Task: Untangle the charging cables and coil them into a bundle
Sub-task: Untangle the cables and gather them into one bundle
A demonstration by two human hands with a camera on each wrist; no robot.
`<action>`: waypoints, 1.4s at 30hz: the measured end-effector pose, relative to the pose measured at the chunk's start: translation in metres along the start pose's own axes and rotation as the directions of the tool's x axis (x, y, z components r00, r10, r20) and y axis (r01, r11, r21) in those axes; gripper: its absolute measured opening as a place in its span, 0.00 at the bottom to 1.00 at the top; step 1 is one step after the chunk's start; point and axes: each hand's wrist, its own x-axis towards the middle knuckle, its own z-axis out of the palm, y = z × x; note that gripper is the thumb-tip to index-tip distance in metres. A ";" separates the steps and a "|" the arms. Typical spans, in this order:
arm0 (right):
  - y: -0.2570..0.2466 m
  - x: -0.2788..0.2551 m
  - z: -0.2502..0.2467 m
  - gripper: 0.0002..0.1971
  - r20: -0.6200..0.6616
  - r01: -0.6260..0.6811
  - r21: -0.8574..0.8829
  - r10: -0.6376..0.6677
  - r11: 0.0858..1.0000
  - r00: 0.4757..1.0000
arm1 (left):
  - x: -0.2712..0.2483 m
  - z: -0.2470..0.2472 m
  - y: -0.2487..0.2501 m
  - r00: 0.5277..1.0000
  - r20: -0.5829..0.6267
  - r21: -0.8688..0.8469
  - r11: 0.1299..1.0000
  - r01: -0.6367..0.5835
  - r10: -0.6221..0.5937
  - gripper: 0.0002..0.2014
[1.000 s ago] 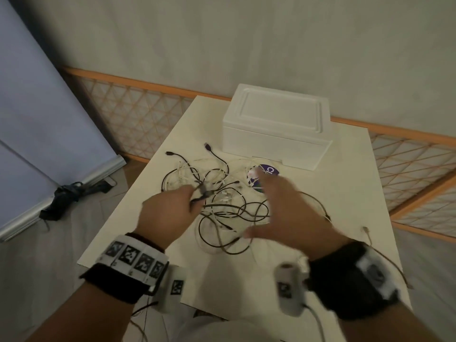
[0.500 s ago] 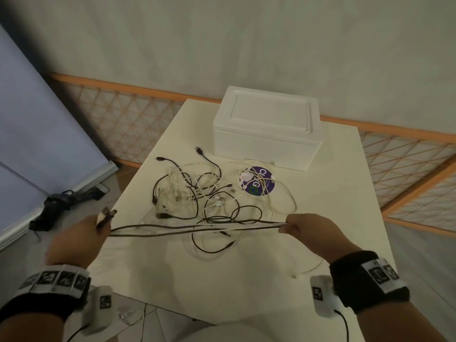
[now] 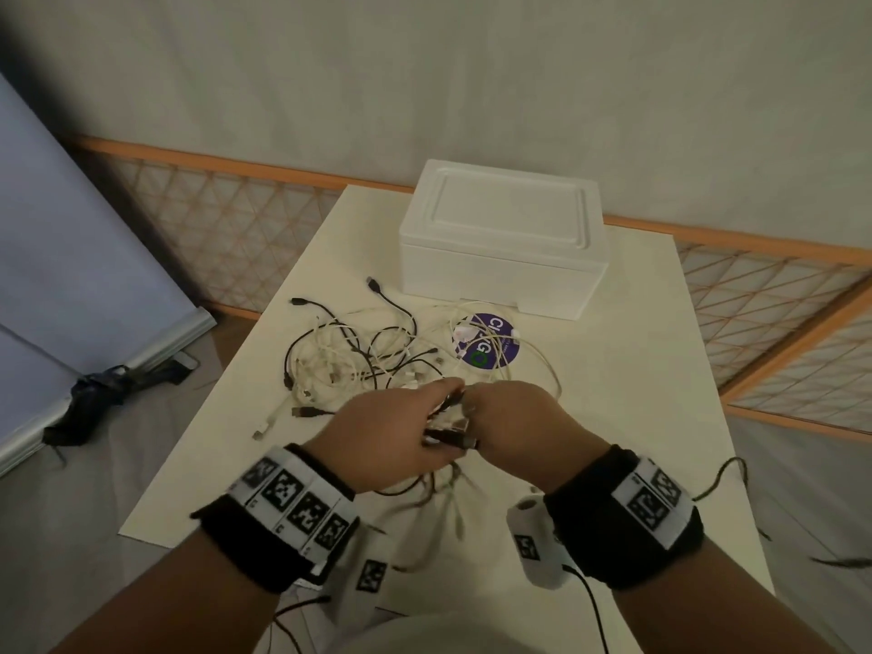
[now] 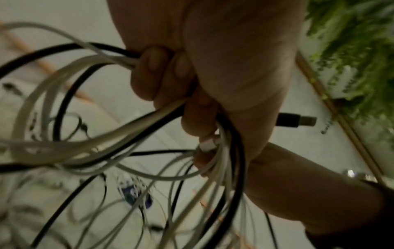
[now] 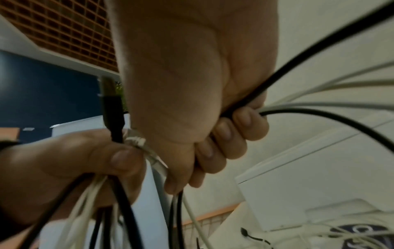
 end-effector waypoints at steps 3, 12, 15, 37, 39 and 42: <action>0.000 0.003 0.000 0.09 0.006 -0.060 0.014 0.060 0.998 0.998 | 0.010 0.010 -0.004 0.995 0.101 -0.471 0.881 0.054 -0.006 0.14; 0.046 -0.038 0.015 0.35 0.019 -0.201 0.327 0.206 0.923 0.978 | -0.001 0.014 -0.051 0.973 0.094 -0.373 0.899 0.229 -0.209 0.08; 0.072 -0.065 0.028 0.34 0.078 -0.357 0.289 0.349 0.889 0.934 | -0.009 0.025 -0.070 0.964 0.176 -0.318 0.915 0.249 -0.201 0.21; 0.025 -0.014 -0.036 0.36 -0.177 -0.114 0.615 0.278 0.780 0.944 | -0.016 -0.013 -0.036 0.931 -0.181 -0.774 0.630 0.063 -0.315 0.12; -0.024 0.011 -0.038 0.43 0.024 -0.052 0.687 0.050 0.725 0.998 | -0.013 -0.013 -0.027 0.911 -0.248 -0.825 0.565 -0.020 -0.331 0.21; -0.063 0.032 -0.012 0.23 0.162 -0.020 0.665 -0.119 0.746 0.980 | -0.009 -0.015 -0.019 0.871 -0.268 -0.928 0.352 -0.120 -0.411 0.25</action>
